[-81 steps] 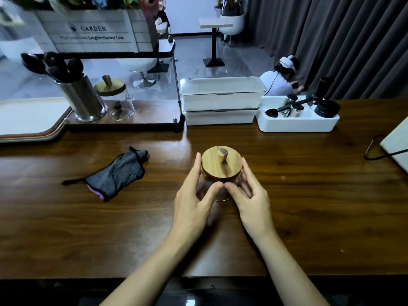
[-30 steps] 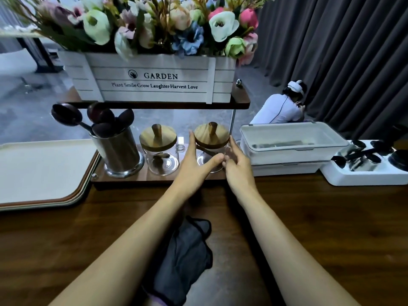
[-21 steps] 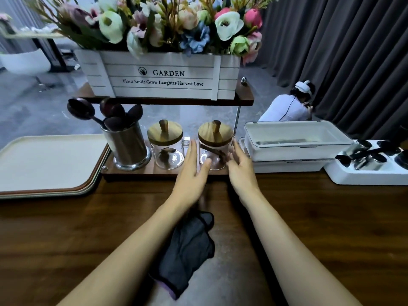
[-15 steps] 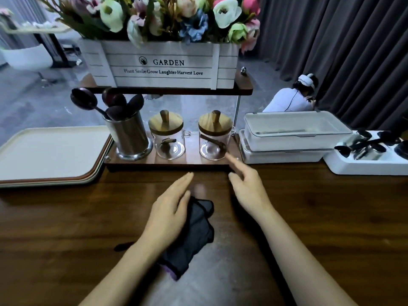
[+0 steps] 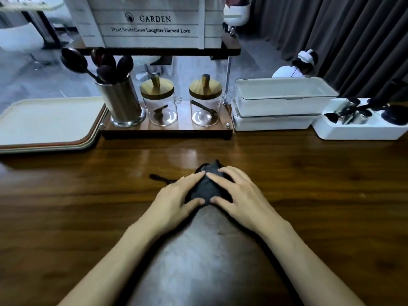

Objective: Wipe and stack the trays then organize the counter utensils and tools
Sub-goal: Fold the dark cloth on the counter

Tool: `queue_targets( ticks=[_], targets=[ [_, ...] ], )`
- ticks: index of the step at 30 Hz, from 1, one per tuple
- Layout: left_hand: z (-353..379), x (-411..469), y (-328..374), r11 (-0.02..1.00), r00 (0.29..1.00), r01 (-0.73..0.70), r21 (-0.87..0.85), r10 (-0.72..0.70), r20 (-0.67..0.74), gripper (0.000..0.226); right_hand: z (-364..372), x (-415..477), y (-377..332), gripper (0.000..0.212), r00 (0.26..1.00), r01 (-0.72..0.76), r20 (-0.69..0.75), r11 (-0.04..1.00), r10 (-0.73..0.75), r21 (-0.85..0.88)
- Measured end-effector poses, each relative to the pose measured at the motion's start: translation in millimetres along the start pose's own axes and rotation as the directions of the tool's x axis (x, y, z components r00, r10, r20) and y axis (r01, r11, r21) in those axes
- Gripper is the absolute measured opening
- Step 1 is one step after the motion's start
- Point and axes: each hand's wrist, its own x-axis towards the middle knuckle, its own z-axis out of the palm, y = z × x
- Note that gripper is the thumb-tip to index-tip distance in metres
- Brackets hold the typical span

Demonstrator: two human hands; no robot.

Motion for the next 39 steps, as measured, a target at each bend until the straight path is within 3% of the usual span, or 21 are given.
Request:
queue_targets(
  ticks=[3,6,9,12,14,21,27,33,39],
  targets=[
    [20.1,25.0,28.9,0.996,0.993,-0.082,-0.025,0.084,0.086,0.07,-17.0,-32.9,27.4,0.058,0.993,-0.099,-0.06,0.995,0.099,-0.007],
    [45.2,36.9,54.9,0.988,0.987,-0.15,0.023,0.148,0.059,0.07,-38.3,-62.3,54.9,0.051,0.985,-0.156,-0.074,0.987,0.155,-0.02],
    [59.0,26.4,61.3,0.999,0.997,-0.043,0.027,0.045,-0.067,0.058,-56.0,-79.9,73.3,0.041,0.982,-0.178,-0.057,0.984,0.178,0.006],
    [54.4,19.6,56.4,0.997,0.962,0.079,0.022,-0.07,-0.264,0.037,-70.7,-68.9,81.9,0.027,0.986,-0.129,-0.097,0.989,0.136,0.067],
    [48.2,29.0,56.5,0.99,0.951,0.113,0.086,-0.082,-0.298,0.032,-78.2,-46.8,81.6,0.025,0.988,-0.087,-0.126,0.994,0.095,0.069],
    [44.5,64.5,69.5,0.963,0.981,0.106,0.248,-0.06,-0.184,0.031,-62.3,11.8,76.9,0.03,0.989,-0.083,0.125,0.996,0.08,0.017],
    [42.3,72.8,70.8,0.975,0.974,0.153,0.161,-0.121,-0.193,0.016,-68.9,8.8,78.1,0.041,0.976,-0.18,0.132,0.982,0.172,0.051],
    [33.1,76.3,80.9,0.996,0.952,0.079,0.035,-0.065,-0.3,0.009,-80.8,-0.3,89.2,0.006,0.947,-0.314,0.152,0.918,0.283,0.243],
    [27.0,76.4,82.3,0.997,0.943,0.049,-0.065,-0.067,-0.326,0.005,-94.5,-12.6,94.6,0.012,0.963,-0.27,0.11,0.838,0.247,0.474]
  ],
)
